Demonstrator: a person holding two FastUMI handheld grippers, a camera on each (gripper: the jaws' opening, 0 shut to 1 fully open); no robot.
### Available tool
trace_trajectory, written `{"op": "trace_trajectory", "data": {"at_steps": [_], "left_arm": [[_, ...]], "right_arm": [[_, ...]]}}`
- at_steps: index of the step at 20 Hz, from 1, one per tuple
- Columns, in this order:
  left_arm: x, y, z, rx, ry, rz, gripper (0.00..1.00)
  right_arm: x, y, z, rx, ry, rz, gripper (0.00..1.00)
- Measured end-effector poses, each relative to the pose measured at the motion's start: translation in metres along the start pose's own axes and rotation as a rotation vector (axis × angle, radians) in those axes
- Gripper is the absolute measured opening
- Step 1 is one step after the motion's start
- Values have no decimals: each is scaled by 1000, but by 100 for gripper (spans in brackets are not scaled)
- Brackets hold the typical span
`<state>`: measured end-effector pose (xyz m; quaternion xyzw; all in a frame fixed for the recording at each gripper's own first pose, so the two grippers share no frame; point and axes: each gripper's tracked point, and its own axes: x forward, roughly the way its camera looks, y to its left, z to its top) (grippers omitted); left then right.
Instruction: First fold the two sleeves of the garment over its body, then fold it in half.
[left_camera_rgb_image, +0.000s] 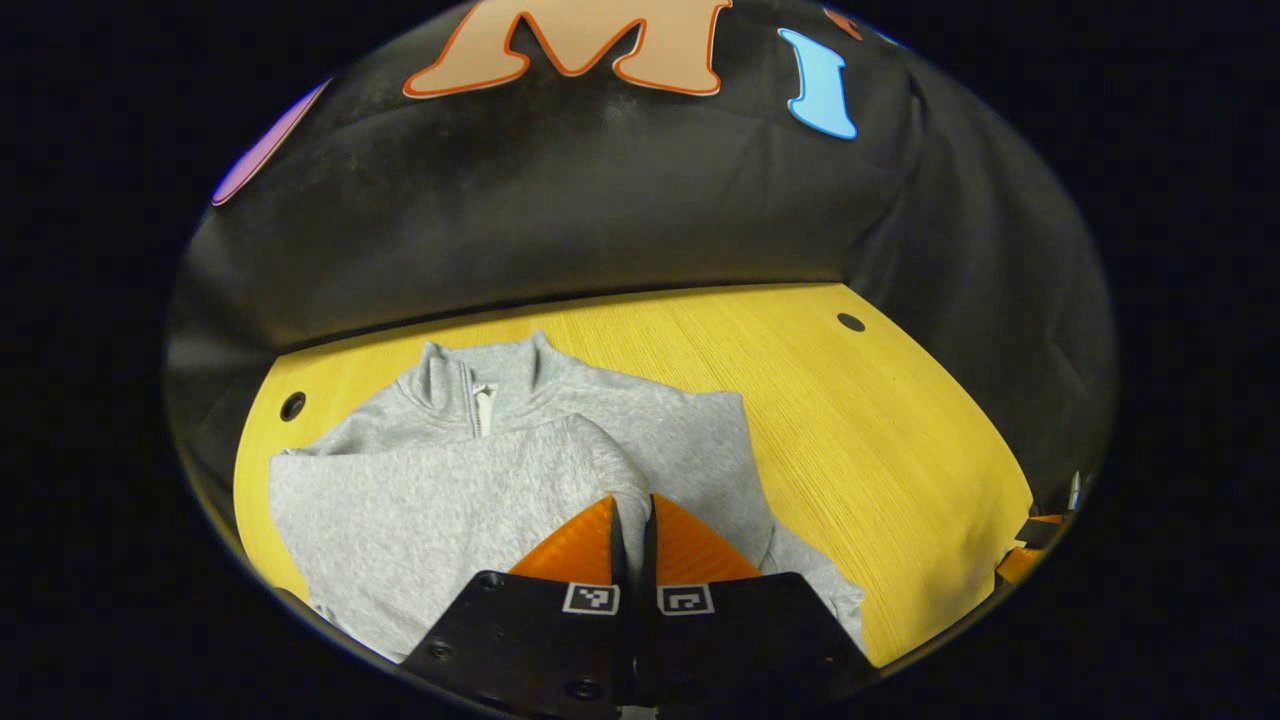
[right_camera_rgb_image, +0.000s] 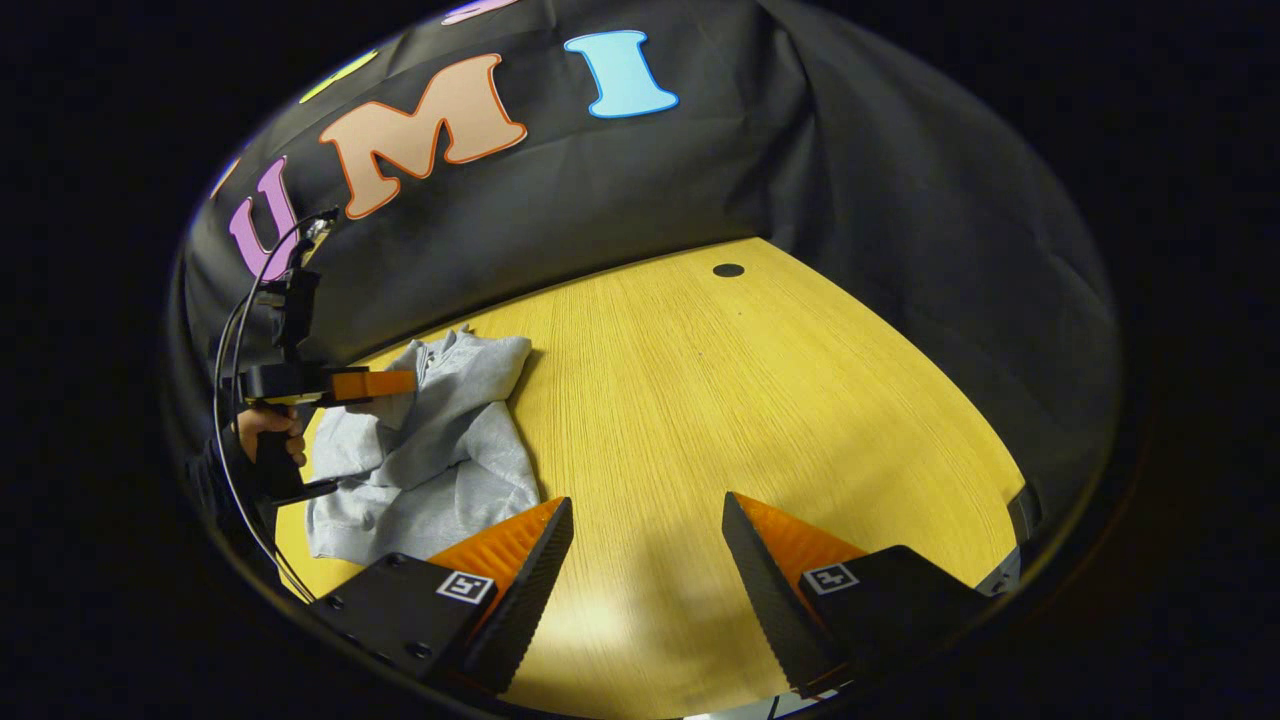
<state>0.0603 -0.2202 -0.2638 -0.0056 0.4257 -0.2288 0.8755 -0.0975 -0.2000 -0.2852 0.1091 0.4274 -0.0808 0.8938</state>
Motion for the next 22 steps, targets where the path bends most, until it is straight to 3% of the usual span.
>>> {"op": "trace_trajectory", "data": {"at_steps": [4,6,7,9,11,12,14,22], "left_arm": [[14,-8,-9,-20,23,-19,4],[13,-13,-6,-40,6,-50,32],[5,-11,-4,-39,-4,-58,47],[-5,-5,5,-19,-42,-60,79],[-18,5,10,-8,-66,-47,83],[-26,9,11,-11,-80,-49,87],[-46,23,13,-22,-113,-40,100],[-122,125,-4,-84,-199,136,96]], "right_arm": [[1,2,-1,-6,5,10,91],[1,6,1,-9,2,19,91],[3,10,2,-11,0,23,96],[6,18,4,-9,1,39,91],[10,27,5,-5,7,56,91],[12,32,6,-4,8,64,96],[16,42,6,-11,10,79,91],[31,84,4,-25,22,133,91]]}}
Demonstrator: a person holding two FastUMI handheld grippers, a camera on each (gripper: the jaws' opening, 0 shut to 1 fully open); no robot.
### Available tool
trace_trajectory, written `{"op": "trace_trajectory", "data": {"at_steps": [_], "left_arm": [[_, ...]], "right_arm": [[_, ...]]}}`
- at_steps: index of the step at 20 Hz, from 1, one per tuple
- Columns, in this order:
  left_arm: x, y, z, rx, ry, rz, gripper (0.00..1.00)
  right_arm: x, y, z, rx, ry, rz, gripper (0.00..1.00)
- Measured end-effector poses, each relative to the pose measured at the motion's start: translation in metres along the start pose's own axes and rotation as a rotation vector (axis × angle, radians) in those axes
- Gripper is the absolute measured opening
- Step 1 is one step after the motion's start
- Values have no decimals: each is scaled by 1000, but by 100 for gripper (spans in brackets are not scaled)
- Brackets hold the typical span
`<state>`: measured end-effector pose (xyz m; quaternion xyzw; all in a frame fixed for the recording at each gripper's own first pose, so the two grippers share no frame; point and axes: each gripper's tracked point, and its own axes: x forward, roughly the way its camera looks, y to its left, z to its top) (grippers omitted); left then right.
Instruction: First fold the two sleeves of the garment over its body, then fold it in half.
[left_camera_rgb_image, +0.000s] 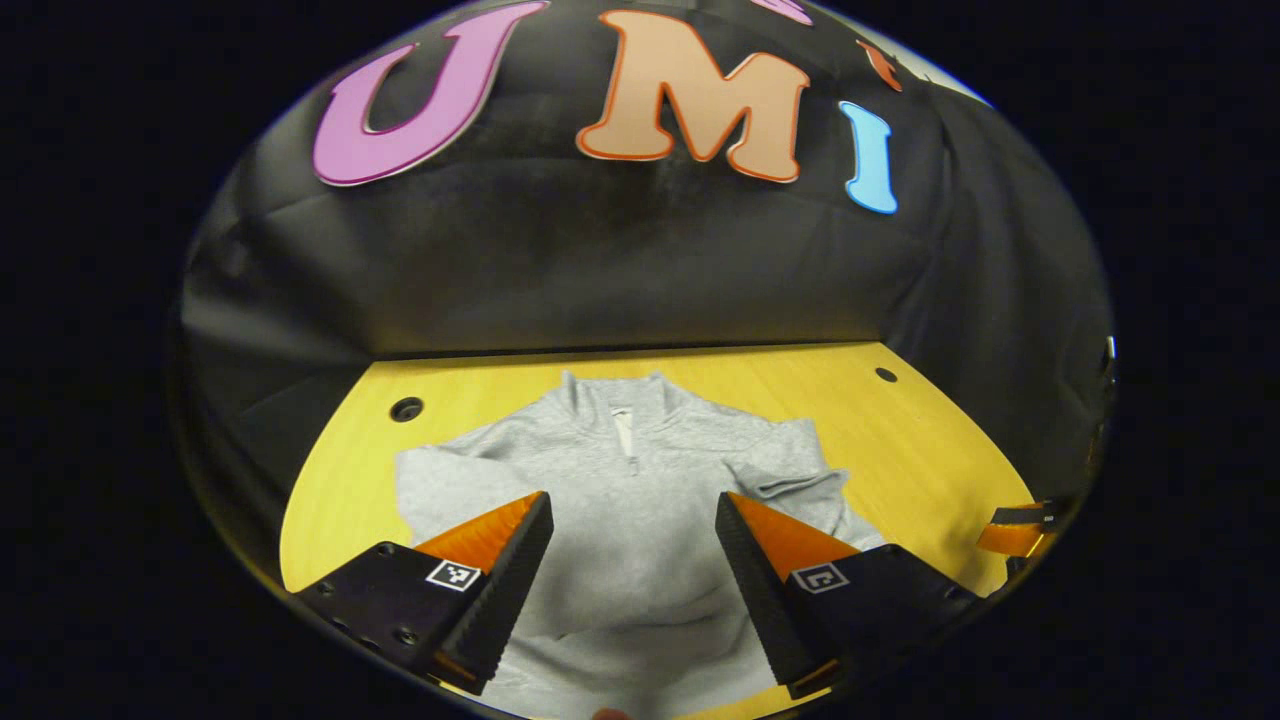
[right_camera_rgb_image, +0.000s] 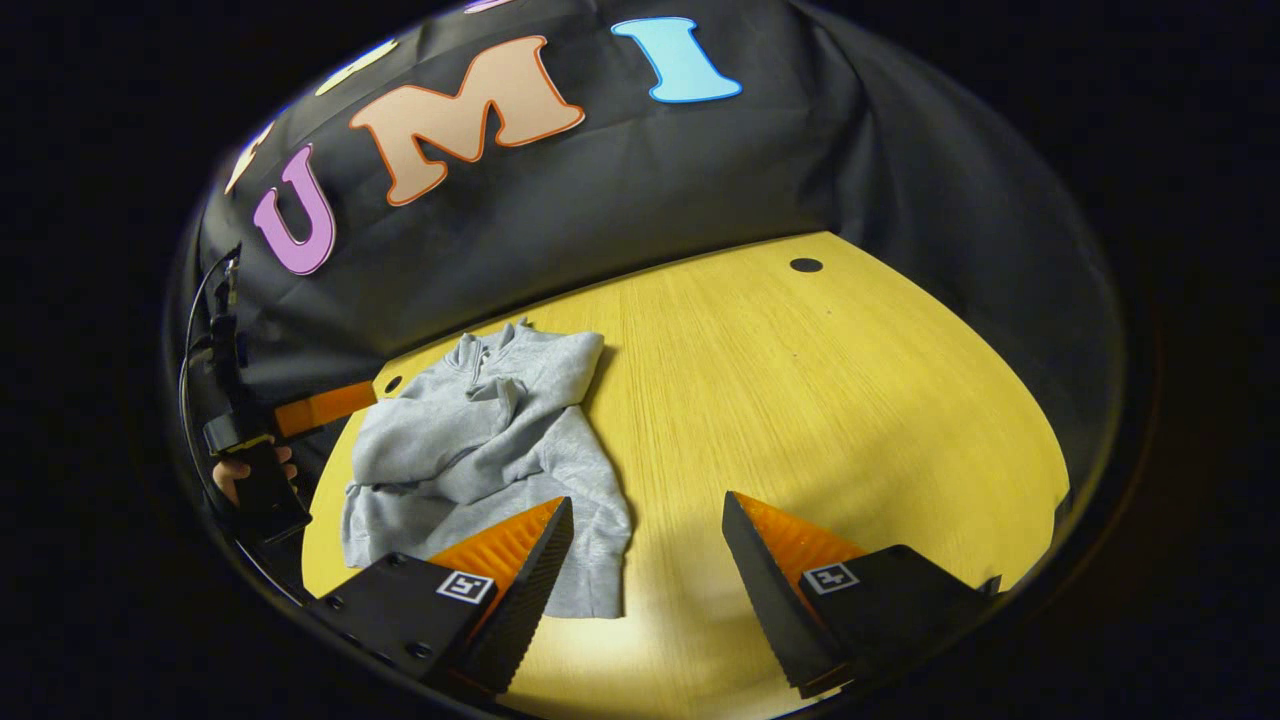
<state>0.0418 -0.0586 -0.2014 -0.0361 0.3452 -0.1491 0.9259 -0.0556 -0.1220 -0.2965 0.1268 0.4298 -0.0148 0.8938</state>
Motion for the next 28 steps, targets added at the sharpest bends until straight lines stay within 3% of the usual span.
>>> {"op": "trace_trajectory", "data": {"at_steps": [2,8,9,10,13,14,15,22,28], "left_arm": [[-15,24,-9,-27,-3,38,96],[-61,74,-70,-74,77,89,96],[-68,80,-82,-87,97,99,96],[-74,85,-92,-103,111,106,96],[-88,98,-123,-141,148,133,96],[-92,102,-131,-147,159,142,96],[-95,104,-138,-153,161,148,97],[-94,105,-192,-163,242,155,97],[-90,104,-204,-138,254,147,96]], "right_arm": [[3,7,-2,-8,3,9,96],[16,20,-9,-35,14,14,97],[18,22,-11,-42,16,14,91],[19,24,-13,-51,16,14,96],[22,31,-24,-110,24,12,96],[24,33,-30,-128,33,15,90],[26,37,-38,-139,45,18,96],[31,38,-74,-175,121,4,97],[40,31,-95,-200,167,-18,96]]}}
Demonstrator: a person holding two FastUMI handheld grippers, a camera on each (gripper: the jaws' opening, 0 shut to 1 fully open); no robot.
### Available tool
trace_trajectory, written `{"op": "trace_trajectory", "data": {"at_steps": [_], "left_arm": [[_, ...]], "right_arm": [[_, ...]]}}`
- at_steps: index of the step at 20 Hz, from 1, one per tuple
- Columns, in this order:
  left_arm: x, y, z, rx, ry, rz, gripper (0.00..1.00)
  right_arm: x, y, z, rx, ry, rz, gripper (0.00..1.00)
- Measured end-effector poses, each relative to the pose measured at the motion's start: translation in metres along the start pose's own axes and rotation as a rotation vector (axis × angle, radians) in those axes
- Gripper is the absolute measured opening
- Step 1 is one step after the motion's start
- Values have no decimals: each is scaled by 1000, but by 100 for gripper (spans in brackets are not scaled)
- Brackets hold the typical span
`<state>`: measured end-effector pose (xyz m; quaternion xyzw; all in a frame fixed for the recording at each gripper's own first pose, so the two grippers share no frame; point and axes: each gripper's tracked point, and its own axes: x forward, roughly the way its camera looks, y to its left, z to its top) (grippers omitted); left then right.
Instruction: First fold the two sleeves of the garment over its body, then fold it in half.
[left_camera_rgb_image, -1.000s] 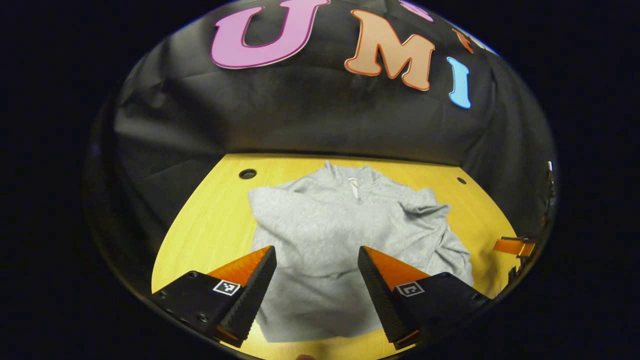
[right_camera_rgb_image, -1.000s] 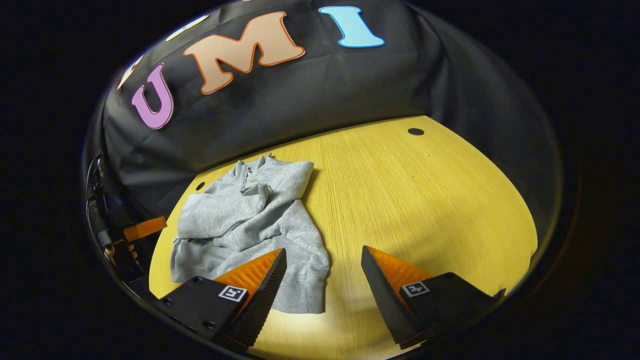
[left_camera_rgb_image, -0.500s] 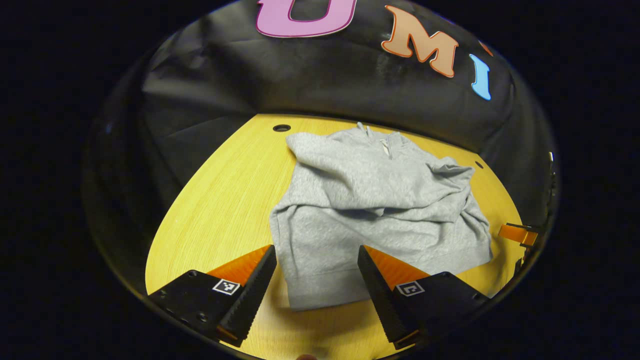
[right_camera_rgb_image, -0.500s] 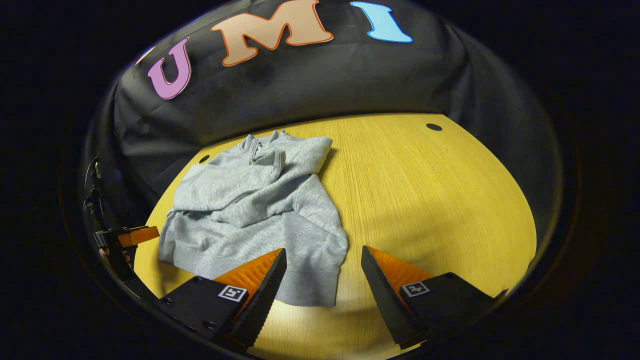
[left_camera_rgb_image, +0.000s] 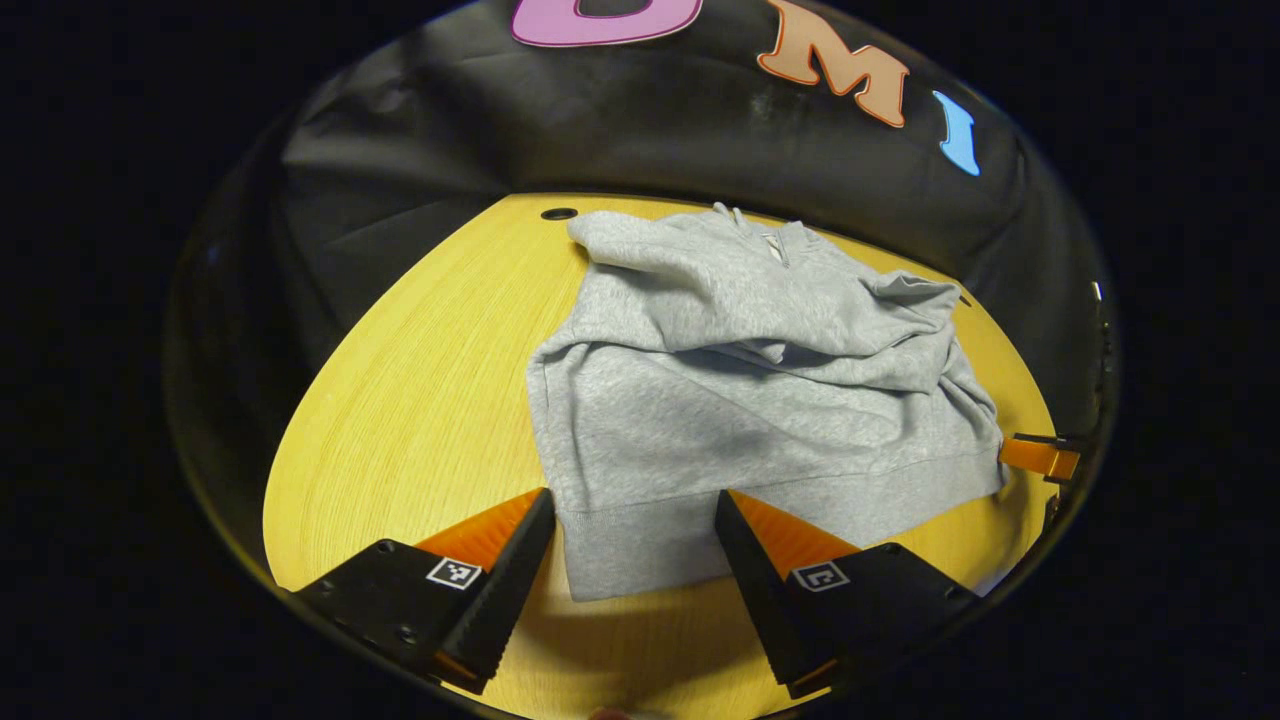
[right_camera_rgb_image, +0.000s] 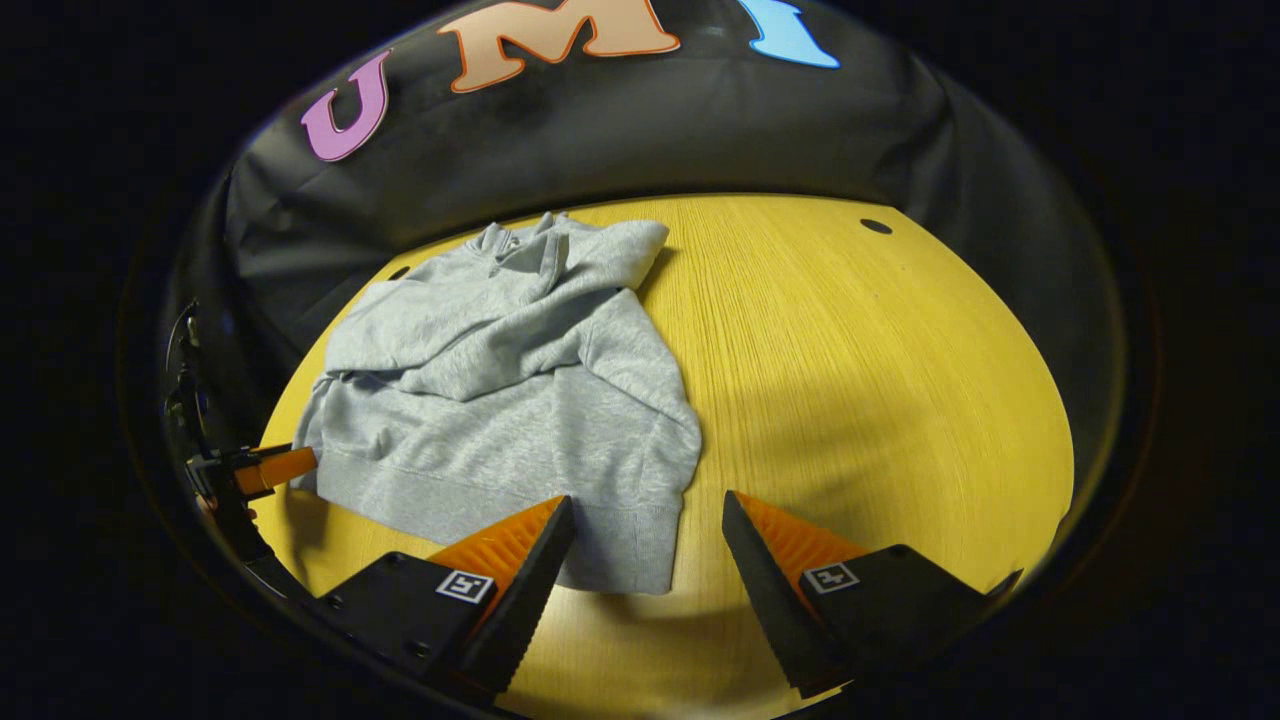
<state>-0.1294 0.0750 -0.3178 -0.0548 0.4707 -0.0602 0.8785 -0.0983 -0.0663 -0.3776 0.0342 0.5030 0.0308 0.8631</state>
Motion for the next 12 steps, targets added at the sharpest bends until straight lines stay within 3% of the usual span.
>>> {"op": "trace_trajectory", "data": {"at_steps": [4,5,7,8,10,12], "left_arm": [[1,-1,-1,47,4,30,96],[2,-1,-2,35,5,38,96],[2,0,-1,15,-11,52,95],[2,0,-2,17,-14,53,95],[3,-2,-2,27,1,46,93],[2,-5,-2,36,22,30,88]], "right_arm": [[6,2,-6,-39,9,-9,97],[7,2,-10,-66,15,-15,90],[7,5,-12,-134,12,-18,95],[8,13,-11,-141,9,9,90],[10,21,-12,-161,27,30,60],[9,26,-14,-164,51,40,40]]}}
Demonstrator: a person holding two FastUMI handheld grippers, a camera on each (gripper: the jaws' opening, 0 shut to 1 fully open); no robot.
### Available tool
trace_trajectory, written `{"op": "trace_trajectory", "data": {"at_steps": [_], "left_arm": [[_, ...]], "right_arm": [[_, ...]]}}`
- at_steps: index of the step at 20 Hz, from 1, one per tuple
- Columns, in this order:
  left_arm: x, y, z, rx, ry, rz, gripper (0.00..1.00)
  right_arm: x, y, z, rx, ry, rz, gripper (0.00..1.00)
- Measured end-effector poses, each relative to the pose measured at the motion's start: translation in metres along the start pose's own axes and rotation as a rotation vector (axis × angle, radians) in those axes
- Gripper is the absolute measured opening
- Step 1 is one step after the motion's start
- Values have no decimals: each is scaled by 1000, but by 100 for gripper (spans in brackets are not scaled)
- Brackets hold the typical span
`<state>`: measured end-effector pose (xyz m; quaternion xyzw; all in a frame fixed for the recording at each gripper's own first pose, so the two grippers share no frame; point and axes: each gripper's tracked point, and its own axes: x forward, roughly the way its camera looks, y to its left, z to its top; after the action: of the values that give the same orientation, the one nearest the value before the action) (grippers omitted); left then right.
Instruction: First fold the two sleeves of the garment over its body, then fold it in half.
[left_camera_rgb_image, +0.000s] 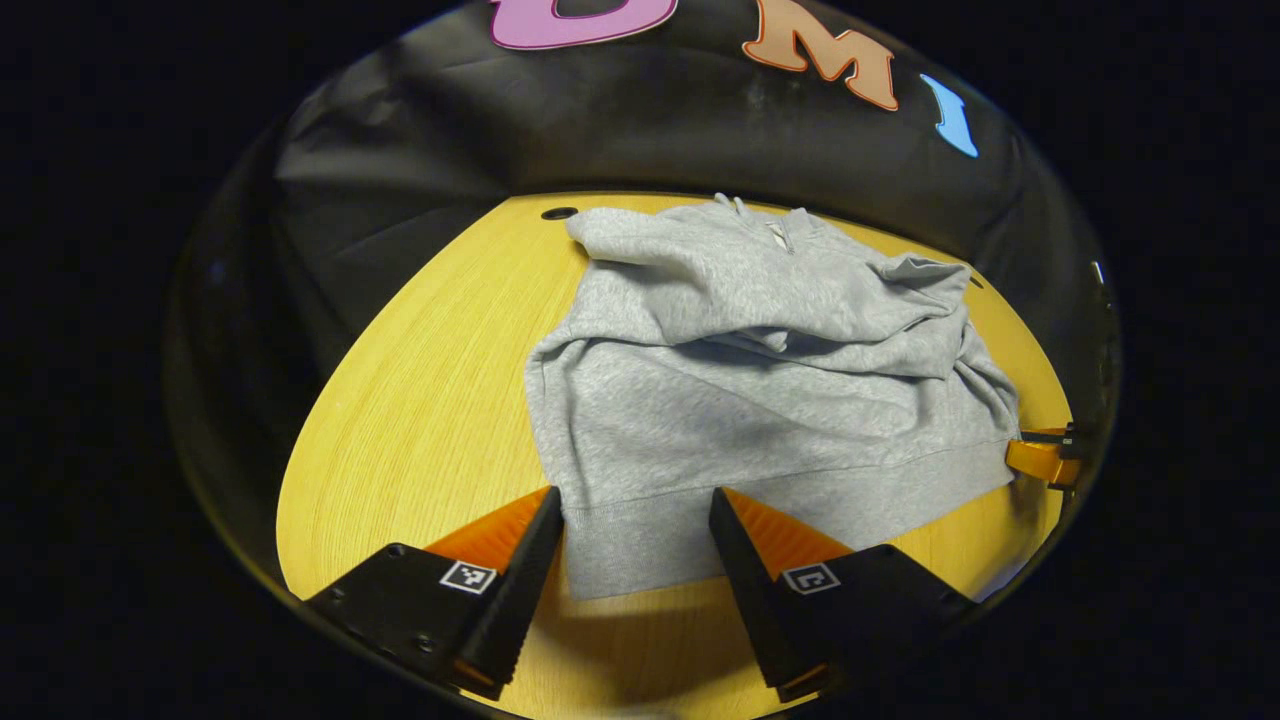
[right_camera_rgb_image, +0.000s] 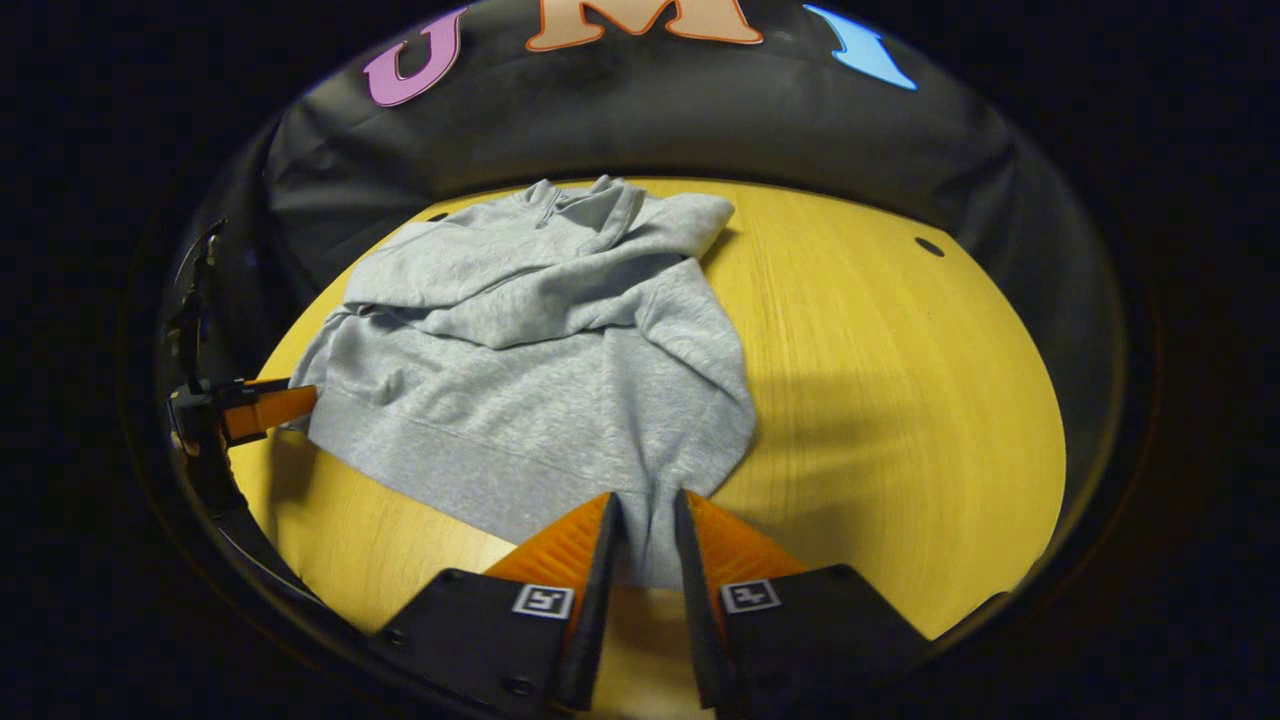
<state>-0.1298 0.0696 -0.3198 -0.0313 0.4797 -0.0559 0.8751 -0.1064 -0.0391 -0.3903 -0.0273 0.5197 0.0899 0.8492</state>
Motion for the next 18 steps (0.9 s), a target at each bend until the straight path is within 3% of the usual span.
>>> {"op": "trace_trajectory", "data": {"at_steps": [2,3,4,6,10,18], "left_arm": [[2,-5,1,5,9,-20,75],[2,-9,3,5,6,-34,62],[3,-14,4,-3,1,-58,54],[6,-21,6,-60,-12,-93,9],[1,-22,4,-180,28,-130,0],[0,-22,3,-175,83,-153,0]], "right_arm": [[0,2,1,26,30,23,21],[-1,2,-2,36,60,30,13],[0,1,0,54,74,39,12],[1,2,1,75,85,24,2],[-3,2,0,127,89,26,2],[-5,2,3,196,132,63,3]]}}
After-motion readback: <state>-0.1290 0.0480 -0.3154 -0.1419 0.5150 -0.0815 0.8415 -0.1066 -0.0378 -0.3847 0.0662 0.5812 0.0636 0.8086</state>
